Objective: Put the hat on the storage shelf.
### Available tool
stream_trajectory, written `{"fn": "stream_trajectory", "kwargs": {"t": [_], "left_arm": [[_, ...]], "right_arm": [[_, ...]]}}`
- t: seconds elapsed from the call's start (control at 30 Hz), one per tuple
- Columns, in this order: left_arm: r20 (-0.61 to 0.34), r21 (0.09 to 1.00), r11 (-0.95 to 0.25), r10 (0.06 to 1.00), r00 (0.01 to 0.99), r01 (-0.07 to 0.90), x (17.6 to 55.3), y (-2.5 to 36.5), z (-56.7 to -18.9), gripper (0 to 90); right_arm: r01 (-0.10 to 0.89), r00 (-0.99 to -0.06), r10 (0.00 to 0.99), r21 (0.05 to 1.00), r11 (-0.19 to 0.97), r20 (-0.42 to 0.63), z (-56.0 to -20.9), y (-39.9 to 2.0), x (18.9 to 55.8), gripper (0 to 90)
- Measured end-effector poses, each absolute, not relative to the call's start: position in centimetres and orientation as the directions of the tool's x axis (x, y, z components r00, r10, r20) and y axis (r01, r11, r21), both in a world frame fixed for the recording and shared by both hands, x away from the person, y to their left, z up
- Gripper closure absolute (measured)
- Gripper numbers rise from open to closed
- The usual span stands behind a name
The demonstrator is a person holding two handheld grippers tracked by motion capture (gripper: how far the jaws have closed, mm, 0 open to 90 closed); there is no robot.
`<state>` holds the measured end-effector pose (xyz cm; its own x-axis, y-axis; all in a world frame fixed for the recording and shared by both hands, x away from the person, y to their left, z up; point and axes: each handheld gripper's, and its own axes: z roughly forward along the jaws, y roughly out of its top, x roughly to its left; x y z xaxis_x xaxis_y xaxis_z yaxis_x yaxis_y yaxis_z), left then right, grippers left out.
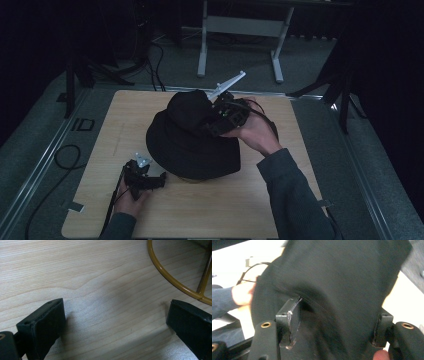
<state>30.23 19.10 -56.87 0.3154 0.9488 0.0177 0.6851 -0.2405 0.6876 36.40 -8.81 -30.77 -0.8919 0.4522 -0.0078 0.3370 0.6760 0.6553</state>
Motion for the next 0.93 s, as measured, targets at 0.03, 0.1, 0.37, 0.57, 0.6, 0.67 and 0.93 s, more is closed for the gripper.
{"fn": "stream_trajectory", "kwargs": {"t": [0.03, 0.1, 0.37, 0.57, 0.6, 0.67, 0.93], "left_arm": [[0.017, 0.688, -0.240, 0.949, 0.316, 0.685, 30.2, 19.1, -56.9, 2.4], [0.018, 0.690, -0.239, 0.949, 0.314, 0.683, 30.2, 19.1, -56.9, 2.4], [0.018, 0.690, -0.240, 0.949, 0.315, 0.683, 30.2, 19.1, -56.9, 2.4], [0.018, 0.690, -0.240, 0.949, 0.315, 0.683, 30.2, 19.1, -56.9, 2.4], [0.017, 0.690, -0.239, 0.949, 0.315, 0.683, 30.2, 19.1, -56.9, 2.4], [0.017, 0.690, -0.240, 0.949, 0.315, 0.683, 30.2, 19.1, -56.9, 2.4], [0.017, 0.688, -0.241, 0.949, 0.316, 0.685, 30.2, 19.1, -56.9, 2.4]], "right_arm": [[0.312, -0.905, 0.426, 0.662, 0.682, -0.012, -30.6, -8.6, 36.2, 37.6], [0.284, -0.917, 0.398, 0.657, 0.698, -0.027, -30.5, -8.2, 35.9, 37.4], [0.312, -0.901, 0.433, 0.668, 0.676, -0.018, -30.2, -8.9, 36.1, 21.8], [0.331, -0.892, 0.452, 0.640, 0.693, -0.028, -30.5, -10.0, 36.1, 18.2], [0.329, -0.891, 0.452, 0.634, 0.700, -0.038, -30.6, -10.2, 36.0, 17.7], [0.330, -0.891, 0.453, 0.628, 0.705, -0.041, -30.8, -10.5, 36.0, 17.4], [0.340, -0.891, 0.454, 0.622, 0.705, -0.028, -31.5, -11.3, 35.9, 16.4]]}}
